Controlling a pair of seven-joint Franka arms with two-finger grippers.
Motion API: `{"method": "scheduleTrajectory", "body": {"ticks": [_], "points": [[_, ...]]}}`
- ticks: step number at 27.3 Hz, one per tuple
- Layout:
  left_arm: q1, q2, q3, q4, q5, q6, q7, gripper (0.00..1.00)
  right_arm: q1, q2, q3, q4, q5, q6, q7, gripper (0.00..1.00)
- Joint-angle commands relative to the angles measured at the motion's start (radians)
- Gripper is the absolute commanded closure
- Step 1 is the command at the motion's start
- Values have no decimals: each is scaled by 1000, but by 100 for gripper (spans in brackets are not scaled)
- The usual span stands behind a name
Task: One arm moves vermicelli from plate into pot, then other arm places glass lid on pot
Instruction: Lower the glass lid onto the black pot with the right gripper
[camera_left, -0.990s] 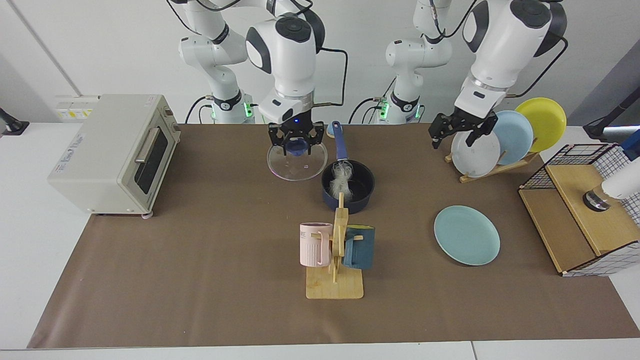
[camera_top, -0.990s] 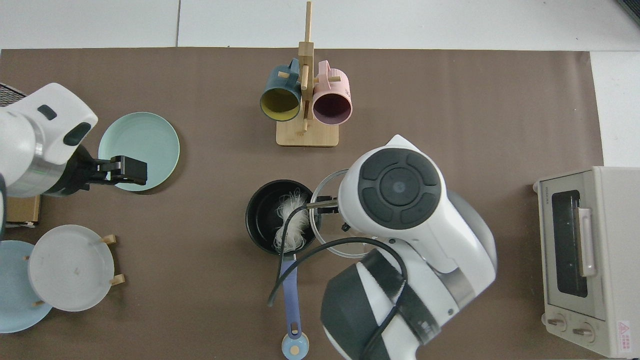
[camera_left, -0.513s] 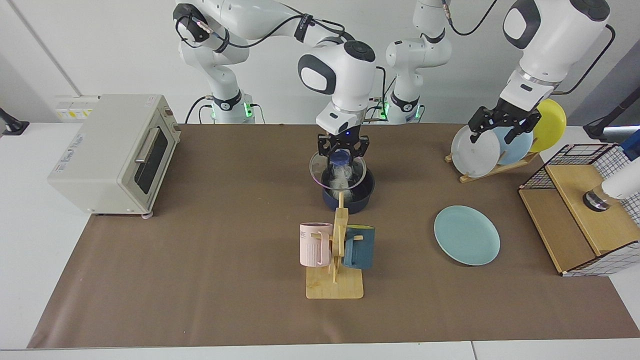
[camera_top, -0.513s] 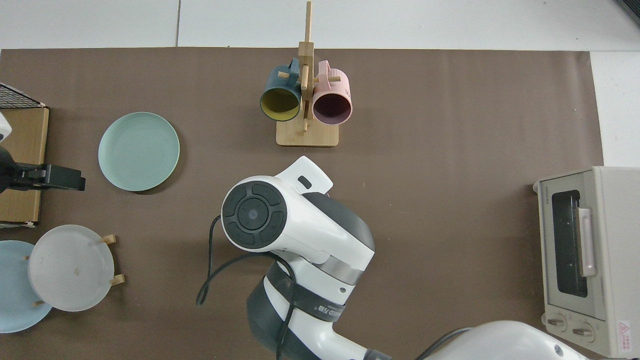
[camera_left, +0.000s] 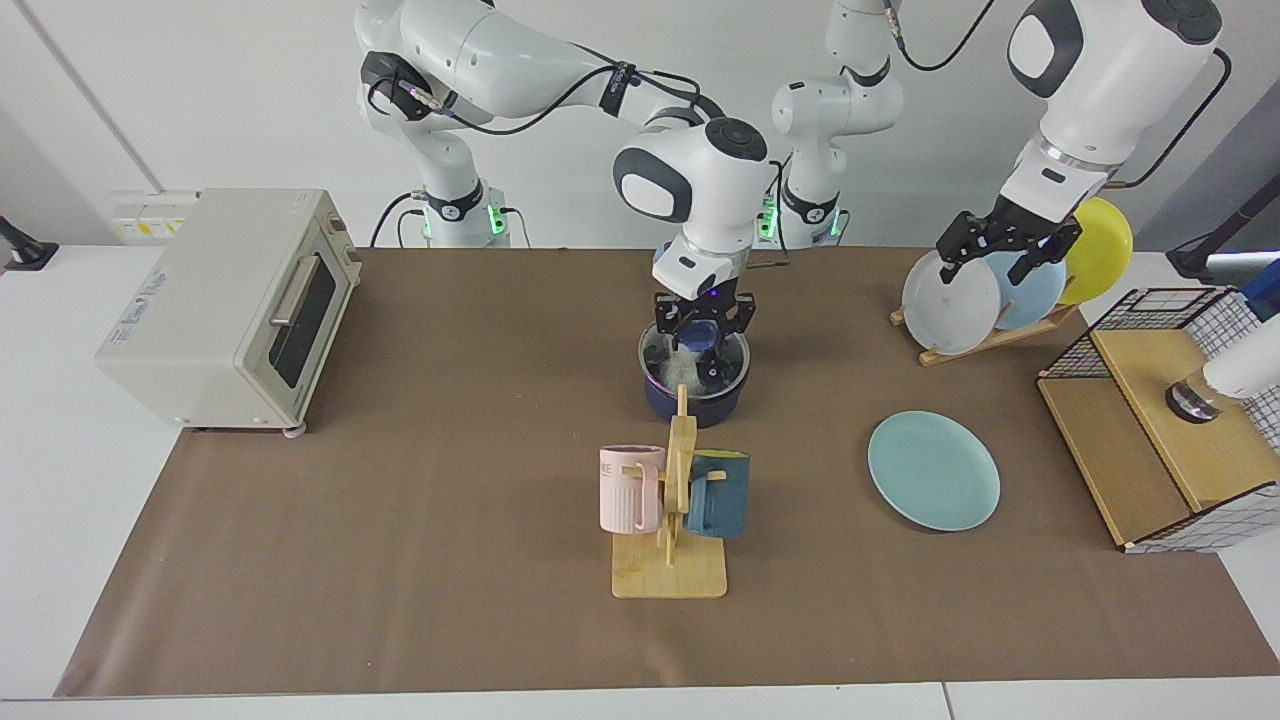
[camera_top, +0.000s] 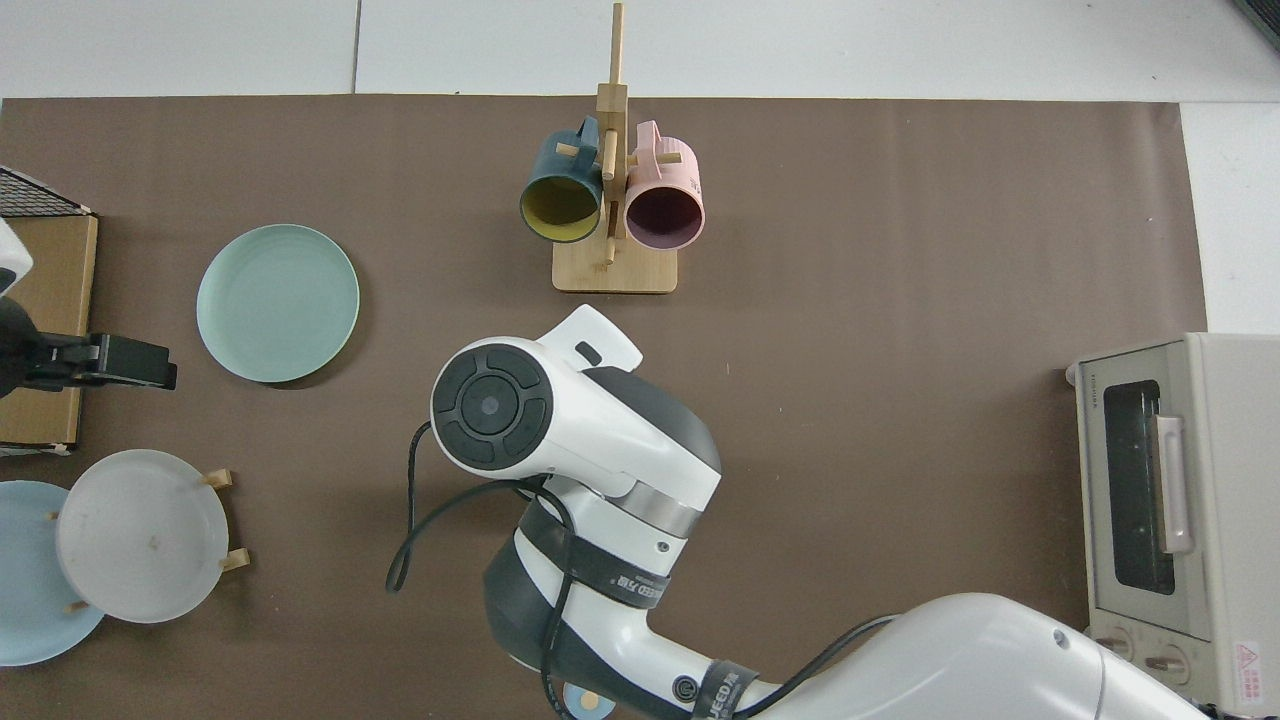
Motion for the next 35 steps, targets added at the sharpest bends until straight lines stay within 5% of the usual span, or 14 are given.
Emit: {"method": "scheduleTrajectory", "body": {"ticks": [1, 35], "points": [[3, -8, -12, 14, 12, -36, -28, 0, -6, 13, 26, -8, -31, 3, 41, 100], [0, -8, -12, 7, 4, -26, -28, 0, -34, 10, 37, -96, -60, 98, 25, 100]]}}
